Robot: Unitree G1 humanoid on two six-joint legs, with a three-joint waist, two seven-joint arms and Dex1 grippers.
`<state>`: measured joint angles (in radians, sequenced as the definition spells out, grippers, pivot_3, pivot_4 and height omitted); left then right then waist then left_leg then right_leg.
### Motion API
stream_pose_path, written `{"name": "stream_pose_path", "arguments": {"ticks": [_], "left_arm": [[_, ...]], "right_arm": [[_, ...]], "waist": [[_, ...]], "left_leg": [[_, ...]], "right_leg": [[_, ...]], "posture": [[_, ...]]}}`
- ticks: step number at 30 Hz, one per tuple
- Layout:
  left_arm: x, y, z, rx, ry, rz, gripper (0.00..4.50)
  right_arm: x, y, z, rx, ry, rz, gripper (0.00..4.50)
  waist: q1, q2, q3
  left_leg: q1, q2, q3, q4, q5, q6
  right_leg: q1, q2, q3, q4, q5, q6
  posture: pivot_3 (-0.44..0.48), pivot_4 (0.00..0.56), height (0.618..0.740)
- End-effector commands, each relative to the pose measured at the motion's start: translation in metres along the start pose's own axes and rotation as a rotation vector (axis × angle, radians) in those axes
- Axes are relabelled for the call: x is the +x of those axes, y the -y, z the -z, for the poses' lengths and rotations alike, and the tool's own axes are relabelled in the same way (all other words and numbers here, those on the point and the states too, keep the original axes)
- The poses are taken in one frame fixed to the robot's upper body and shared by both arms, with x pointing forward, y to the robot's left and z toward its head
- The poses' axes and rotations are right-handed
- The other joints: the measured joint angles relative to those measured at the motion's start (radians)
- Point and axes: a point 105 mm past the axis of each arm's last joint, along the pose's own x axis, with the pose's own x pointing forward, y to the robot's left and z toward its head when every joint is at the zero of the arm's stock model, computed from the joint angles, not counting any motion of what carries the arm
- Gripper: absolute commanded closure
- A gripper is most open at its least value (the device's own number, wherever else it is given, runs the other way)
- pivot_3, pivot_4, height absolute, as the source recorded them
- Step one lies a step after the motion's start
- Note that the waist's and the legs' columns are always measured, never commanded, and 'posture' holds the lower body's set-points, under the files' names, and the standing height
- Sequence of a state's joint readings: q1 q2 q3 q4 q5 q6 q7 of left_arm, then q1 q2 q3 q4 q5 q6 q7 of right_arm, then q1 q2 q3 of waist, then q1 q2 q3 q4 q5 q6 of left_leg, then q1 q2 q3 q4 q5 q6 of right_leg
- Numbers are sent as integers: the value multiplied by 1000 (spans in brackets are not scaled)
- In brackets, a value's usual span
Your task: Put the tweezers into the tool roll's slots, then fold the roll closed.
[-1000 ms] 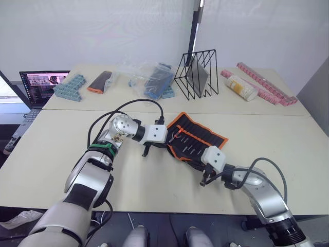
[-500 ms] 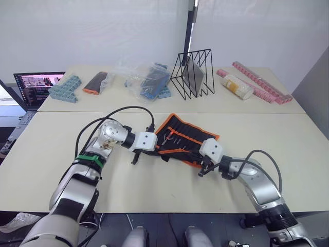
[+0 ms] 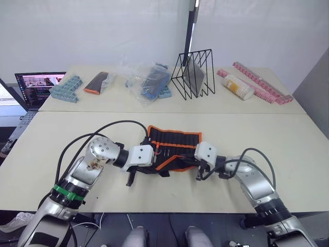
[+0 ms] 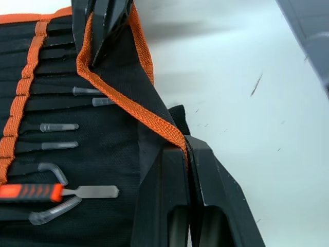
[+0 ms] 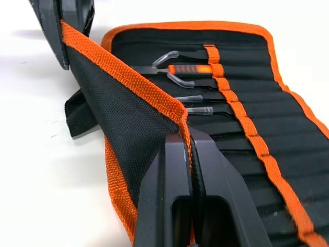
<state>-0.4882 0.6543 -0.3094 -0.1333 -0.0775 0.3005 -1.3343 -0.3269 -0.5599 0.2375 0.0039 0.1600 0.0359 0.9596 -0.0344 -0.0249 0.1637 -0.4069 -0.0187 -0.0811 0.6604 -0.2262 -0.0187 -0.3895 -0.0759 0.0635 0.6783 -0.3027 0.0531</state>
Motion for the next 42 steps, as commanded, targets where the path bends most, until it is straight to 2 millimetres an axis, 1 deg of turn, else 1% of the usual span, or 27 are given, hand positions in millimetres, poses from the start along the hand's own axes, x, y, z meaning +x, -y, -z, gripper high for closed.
{"name": "stream_pose_path", "arguments": {"ticks": [1, 5, 7, 10, 13, 15, 19, 22, 24, 27, 28, 32, 33, 34, 36, 38, 39, 41, 42], "left_arm": [[-7, 0, -9, 6, 10, -23, 4486], [-7, -3, -11, -10, 15, -23, 4486], [-8, -6, -10, -7, 6, -27, 4486], [-7, -15, -3, -12, -31, -52, 4486], [-4, -18, 1, -7, -52, -47, 4486], [-2, -22, 3, -8, -61, -61, 4486], [-5, -39, 4, -30, -67, -146, 4486], [-3, -50, 9, -37, -98, -219, 4486], [-1, -54, 13, -40, -120, -247, 4486], [2, -57, 14, -105, -103, -282, 4486], [3, -57, 14, -127, -95, -292, 4207], [-1, -61, 14, -149, -93, -324, 2957], [-7, -65, 13, -146, -88, -352, 2635], [-12, -68, 11, -141, -81, -376, 2253], [-21, -75, 4, -111, -51, -429, 1658], [-28, -80, -11, -94, 27, -464, 990], [-31, -81, -17, -94, 67, -481, 943], [-35, -82, -24, -108, 122, -514, 943], [-36, -83, -26, -123, 146, -537, 943]], "right_arm": [[-23, 5, -3, 2, -15, 21, 4500], [-38, -2, -1, 19, -36, 2, 4500], [-41, 0, 2, 31, -52, 14, 4500], [-42, 5, 6, 39, -74, 38, 4500], [-38, 13, 17, 86, -121, 67, 4500], [-33, 20, 22, 87, -143, 95, 4500], [-22, 26, 17, 111, -104, 117, 4500], [-18, 31, 21, 99, -127, 137, 4500], [-16, 33, 24, 90, -139, 149, 4500], [-16, 38, 24, 107, -133, 169, 4500], [-16, 40, 25, 107, -134, 179, 4500], [-17, 42, 25, 116, -127, 195, 3272], [-20, 45, 24, 110, -123, 211, 2963], [-21, 47, 23, 105, -119, 227, 2539], [-25, 52, 21, 105, -101, 264, 1930], [-28, 61, 11, 141, -33, 323, 1241], [-30, 66, 5, 162, 8, 351, 880], [-34, 73, -6, 206, 79, 393, 224], [-36, 76, -12, 238, 122, 410, 224]], "waist": [[-1, 0, 0], [0, 0, 0], [0, 0, 0], [0, 0, 0], [-1, 0, 0], [-1, 0, 0], [0, 0, 0], [0, 0, 0], [1, 0, 0], [1, 0, 0], [1, 0, 0], [2, 0, 0], [3, 0, 0], [3, 0, 0], [4, 0, 0], [4, 0, 0], [4, 0, 0], [5, 0, 0], [6, 0, 0]], "left_leg": [[0, 0, 0, 0, 0, 0], [1, 0, 1, 0, 0, 0], [1, 0, 1, 0, 0, 0], [1, 0, 2, 0, 0, 0], [1, 0, 2, 0, 0, 0], [1, 0, 2, 0, 0, 0], [1, 0, 2, 0, 0, 0], [1, -1, 2, 0, 0, 0], [1, -1, 2, 0, 0, 0], [0, -1, 2, 0, 0, 0], [0, -1, 2, 0, 0, 0], [1, -1, 2, 0, 0, 0], [1, -1, 2, 0, 0, 0], [1, -1, 2, 0, 0, 0], [1, -1, 2, 0, 0, 0], [1, -1, 2, 0, 0, 0], [0, -1, 1, 0, 0, 0], [0, -1, 1, 0, 0, 0], [0, -1, 0, 0, 0, 0]], "right_leg": [[0, 0, 0, 0, 0, 0], [1, 0, 0, 0, 0, 0], [1, 0, 0, 0, 0, 0], [1, 0, 0, 0, 0, 0], [1, 0, 1, -1, 0, 0], [1, 0, 1, 0, 0, 0], [1, 0, 0, 0, 0, 0], [0, -1, 1, 0, 0, 0], [0, 0, 1, 0, 0, 0], [0, 0, 0, 0, 0, 0], [0, 0, 0, 0, 0, 0], [0, 0, 0, 0, 0, 0], [1, 0, 0, 0, 0, 0], [1, -1, 0, 0, 0, 0], [0, -1, 1, 0, 0, 0], [0, -1, 1, 0, 0, 0], [0, -1, 1, 0, 0, 0], [0, -1, 1, 0, 0, 0], [0, -1, 1, 0, 0, 0]], "posture": [[0, 150, 739], [0, 150, 739], [0, 150, 739], [0, 150, 739], [0, 150, 739], [0, 150, 739], [0, 150, 739], [0, 150, 739], [0, 150, 739], [0, 150, 739], [0, 150, 739], [0, 150, 739], [0, 150, 739], [0, 150, 739], [0, 150, 739], [0, 150, 739], [0, 150, 739], [0, 150, 739], [0, 150, 739]]}}
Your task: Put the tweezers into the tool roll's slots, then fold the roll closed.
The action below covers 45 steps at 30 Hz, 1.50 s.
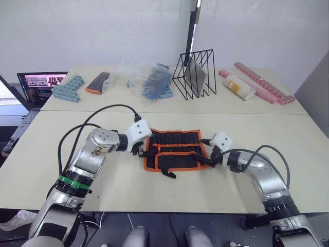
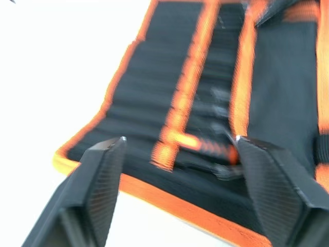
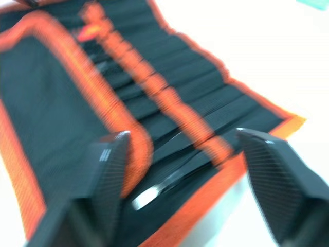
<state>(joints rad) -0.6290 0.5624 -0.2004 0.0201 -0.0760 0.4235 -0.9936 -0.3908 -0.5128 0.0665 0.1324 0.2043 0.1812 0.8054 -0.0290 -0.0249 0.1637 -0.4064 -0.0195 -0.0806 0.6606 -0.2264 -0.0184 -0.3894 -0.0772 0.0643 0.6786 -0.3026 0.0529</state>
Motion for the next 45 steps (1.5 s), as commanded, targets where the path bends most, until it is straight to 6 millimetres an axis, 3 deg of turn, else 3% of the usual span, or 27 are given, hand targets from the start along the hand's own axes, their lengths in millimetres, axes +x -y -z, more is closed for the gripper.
{"name": "stream_pose_path", "arguments": {"ticks": [1, 2, 3, 6, 9, 12, 15, 20, 24, 30, 34, 41, 45], "left_arm": [[-8, -5, -23, -29, 129, -67, 943], [-9, -3, -24, -65, 155, -80, 1208], [-9, 0, -24, -100, 175, -85, 1513], [-3, 23, -22, -140, 199, -24, 2427], [6, 47, -18, -185, 216, 33, 3429], [18, 55, -9, -193, 199, 28, 4418], [31, 60, 2, -215, 174, 9, 4500], [43, 62, 19, -249, 113, -34, 4500], [44, 50, 45, -286, 33, -108, 4500], [40, 54, 63, -313, -7, -108, 4500], [38, 58, 73, -319, -25, -112, 4500], [39, 52, 68, -363, 20, -133, 4500], [32, 44, 41, -372, 140, -130, 4500]], "right_arm": [[-7, 14, -38, 92, 172, 71, 224], [-9, 15, -41, 108, 192, 86, 187], [-10, 15, -41, 112, 198, 99, 426], [-9, 2, -37, 122, 193, 58, 1440], [-5, -25, -36, 120, 195, -40, 2474], [1, -46, -25, 68, 146, -116, 3492], [8, -52, -14, 58, 112, -115, 4461], [22, -63, -3, 77, 90, -98, 4461], [29, -55, 15, 115, 55, -17, 4461], [7, -25, 40, 116, 6, 110, 4461], [-4, -11, 46, 122, 5, 151, 4461], [0, -15, 41, 127, 27, 139, 4461], [-3, -9, 27, 134, 83, 166, 4461]], "waist": [[1, 0, 0], [1, 0, 0], [0, 0, 0], [0, 0, 0], [4, 0, 0], [6, 0, 0], [11, 0, 0], [11, 0, 0], [11, 0, 0], [13, 0, 0], [12, 0, -1], [9, 1, -2], [8, 1, -2]], "left_leg": [[0, 0, 0, 0, 0, 0], [0, 0, -1, 0, 0, 0], [0, 0, -1, 0, 0, 0], [0, 1, -1, 0, 0, 0], [0, 1, -1, 0, 0, 0], [0, 0, 0, 0, 0, 0], [2, 0, 0, 0, 0, 0], [2, 0, 0, 0, 0, 0], [2, 0, 0, 0, 0, 0], [8, 0, 1, 0, 0, 0], [11, 0, 1, 0, 0, 0], [23, 1, 1, -5, -1, 1], [23, 1, 1, -5, -1, 1]], "right_leg": [[0, 0, 0, 0, 0, 0], [0, 0, 1, 0, 0, 0], [0, 0, 1, 0, 0, 0], [-1, 0, 1, 0, 0, 0], [0, 0, 1, 0, 0, 0], [0, 0, 2, 0, 0, 0], [0, 0, 2, 0, 0, 0], [0, 0, 2, 0, 0, 0], [0, 0, 2, 0, 0, 0], [6, 0, 2, 0, 0, 0], [10, 0, 2, 0, 0, 0], [22, 1, 2, -7, 0, 0], [22, 1, 2, -7, 0, 0]], "posture": [[0, 150, 739], [0, 150, 739], [0, 150, 739], [0, 150, 739], [0, 150, 739], [0, 150, 739], [0, 150, 739], [0, 150, 739], [0, 150, 739], [0, 150, 739], [0, 150, 739], [0, 150, 739], [0, 150, 739]]}}
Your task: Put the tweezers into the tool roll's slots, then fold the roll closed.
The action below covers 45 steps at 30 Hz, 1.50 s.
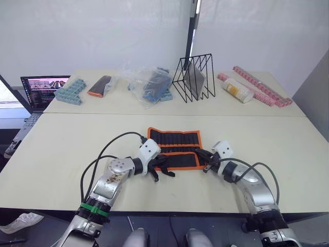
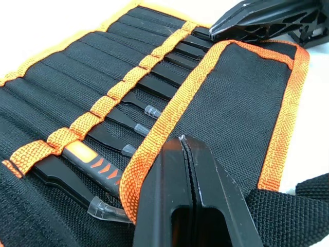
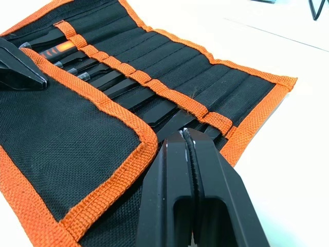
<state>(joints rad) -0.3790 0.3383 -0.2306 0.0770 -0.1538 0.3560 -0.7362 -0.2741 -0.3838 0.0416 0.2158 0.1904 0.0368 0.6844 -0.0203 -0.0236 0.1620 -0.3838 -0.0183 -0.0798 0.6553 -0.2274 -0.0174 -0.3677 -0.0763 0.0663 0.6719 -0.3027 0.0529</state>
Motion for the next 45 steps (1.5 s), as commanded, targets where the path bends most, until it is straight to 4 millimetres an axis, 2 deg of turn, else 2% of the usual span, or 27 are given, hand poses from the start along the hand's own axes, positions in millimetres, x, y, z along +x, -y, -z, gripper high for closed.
{"name": "stream_pose_path", "arguments": {"ticks": [1, 4, 9, 13, 17, 20, 24, 30, 31, 37, 43, 45], "left_arm": [[-14, -12, -20, -33, 76, -42, 4500], [-22, -12, -44, -32, 145, -21, 4500], [-45, -16, -81, 67, 183, -2, 4500], [-69, -21, -90, 135, 153, 2, 4500], [-97, -19, -79, 186, 53, 51, 4500], [-112, -13, -69, 166, 12, 104, 4500], [-119, -6, -63, 129, -8, 145, 4500], [-122, -2, -60, 59, 17, 139, 4500], [-123, -1, -60, 48, 19, 140, 4500], [-133, 8, -53, -24, 17, 153, 4500], [-139, 5, -45, -43, -7, 100, 4500], [-141, 2, -45, -72, 7, 72, 3954]], "right_arm": [[-6, 9, -15, 17, 51, 42, 4461], [-10, 14, -27, 20, 82, 48, 4461], [-22, 31, -51, 16, 99, 40, 4461], [-29, 39, -60, 104, 47, 5, 4461], [-39, 49, -59, 327, -83, 16, 4461], [-44, 51, -62, 451, -130, -2, 3594], [-43, 46, -60, 575, -194, -25, 2279], [-41, 28, -39, 646, -308, -55, 223], [-41, 28, -37, 653, -315, -53, 35], [-36, 22, -29, 725, -338, -78, 35], [-25, 9, -28, 798, -340, -134, 35], [-25, 5, -27, 808, -347, -151, 0]], "waist": [[0, 0, 0], [0, 0, 0], [6, 1, 1], [2, 1, 1], [-6, 1, 1], [-6, 1, 1], [-3, 1, 1], [2, 1, 1], [2, 1, 1], [-1, 1, 1], [-17, 1, 1], [-20, 1, 1]], "left_leg": [[-1, 0, 0, 0, 0, 0], [-5, 0, -1, 0, 0, 0], [-9, -1, -1, 0, -1, 1], [-8, 0, 0, -3, -1, 1], [-7, 0, 0, -9, -1, 1], [-9, 0, 1, -10, -1, 1], [-17, 0, 1, -9, -1, 1], [-19, 0, 1, -8, -1, 1], [-19, 0, 1, -8, -1, 1], [-19, 1, 1, -9, -1, 1], [-17, 1, 1, -9, -1, 1], [-17, 1, 1, -9, -1, 1]], "right_leg": [[-1, 0, 0, 0, 0, 0], [-5, 0, 0, 0, 0, 0], [-7, -1, 0, -3, 0, 0], [-6, -1, 0, -6, 0, 0], [-7, -1, 1, -8, 0, 0], [-11, -1, 1, -8, 0, 0], [-19, -1, 2, -7, 0, -1], [-20, -1, 1, -7, 0, -1], [-20, -1, 1, -7, 0, -1], [-21, -1, 1, -7, 0, -1], [-20, 0, 2, -7, 1, -1], [-20, 0, 2, -7, 1, -1]], "posture": [[0, 150, 739], [0, 150, 739], [0, 150, 739], [0, 150, 739], [0, 150, 739], [0, 150, 739], [0, 150, 739], [0, 150, 739], [0, 150, 739], [0, 150, 739], [0, 150, 739], [0, 150, 739]]}}
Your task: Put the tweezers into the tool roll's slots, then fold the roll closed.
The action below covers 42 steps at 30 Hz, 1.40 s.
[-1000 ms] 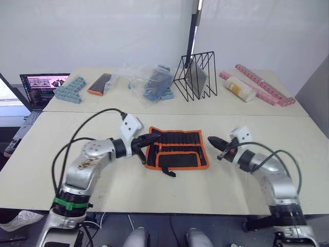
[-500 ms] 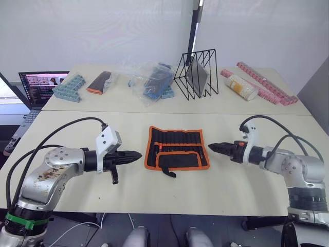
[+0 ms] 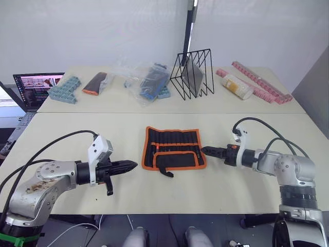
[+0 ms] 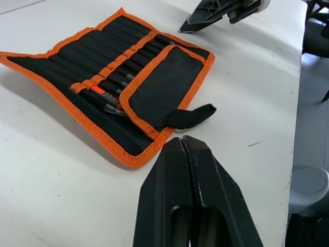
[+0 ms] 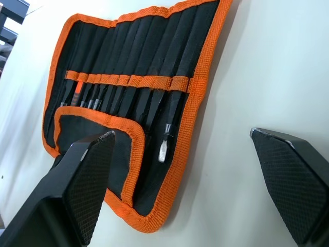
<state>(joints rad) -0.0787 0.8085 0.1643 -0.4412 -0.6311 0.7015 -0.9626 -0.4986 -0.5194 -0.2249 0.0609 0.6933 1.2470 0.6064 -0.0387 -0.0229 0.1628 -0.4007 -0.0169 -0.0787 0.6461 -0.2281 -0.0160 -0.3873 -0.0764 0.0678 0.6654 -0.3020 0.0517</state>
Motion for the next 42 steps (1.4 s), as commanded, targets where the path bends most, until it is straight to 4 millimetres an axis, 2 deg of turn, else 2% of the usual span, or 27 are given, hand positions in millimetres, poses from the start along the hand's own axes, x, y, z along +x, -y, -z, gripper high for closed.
{"name": "stream_pose_path", "arguments": {"ticks": [1, 12, 16, 20, 29, 30, 42], "left_arm": [[-6, -3, -11, 11, 41, -50, 3698], [-11, -4, -4, 29, 2, -91, 89], [-13, -1, -1, 34, -12, -82, 34], [-14, -2, 2, 42, -21, -94, 0], [-11, -1, 6, 53, -44, -81, 0], [-11, -1, 6, 53, -44, -81, 0], [-8, -6, 11, 60, -55, -93, 0]], "right_arm": [[7, -9, 17, 55, -70, -64, 0], [18, -17, 23, 77, -103, -103, 0], [23, -20, 24, 91, -102, -118, 0], [24, -19, 21, 117, -80, -129, 1131], [23, -16, 18, 106, -58, -129, 4241], [21, -15, 16, 106, -52, -128, 4467], [11, -16, 0, 69, -5, -114, 4467]], "waist": [[-3, 0, 0], [-9, 0, 0], [-10, 0, 0], [-9, 0, 0], [-7, 0, 0], [-7, -1, 0], [-2, -1, 0]], "left_leg": [[0, 0, 0, 0, 0, 0], [1, 0, 0, -1, 0, 0], [1, 1, 0, -1, 0, 0], [1, 1, 0, -1, 0, 0], [1, 0, 1, -1, 0, 0], [1, 0, 0, -1, 0, 0], [0, -1, 1, -1, 0, 0]], "right_leg": [[0, 0, 0, 0, 0, 0], [0, 0, 0, 0, 0, 0], [0, 0, 0, 0, 0, 0], [0, 0, 0, 0, 0, 0], [0, 0, 0, 0, 0, 0], [0, 0, 0, 0, 0, 0], [0, -1, 0, 0, 0, 0]], "posture": [[0, 150, 739], [0, 150, 739], [0, 150, 739], [0, 150, 739], [0, 150, 739], [0, 150, 739], [0, 150, 739]]}}
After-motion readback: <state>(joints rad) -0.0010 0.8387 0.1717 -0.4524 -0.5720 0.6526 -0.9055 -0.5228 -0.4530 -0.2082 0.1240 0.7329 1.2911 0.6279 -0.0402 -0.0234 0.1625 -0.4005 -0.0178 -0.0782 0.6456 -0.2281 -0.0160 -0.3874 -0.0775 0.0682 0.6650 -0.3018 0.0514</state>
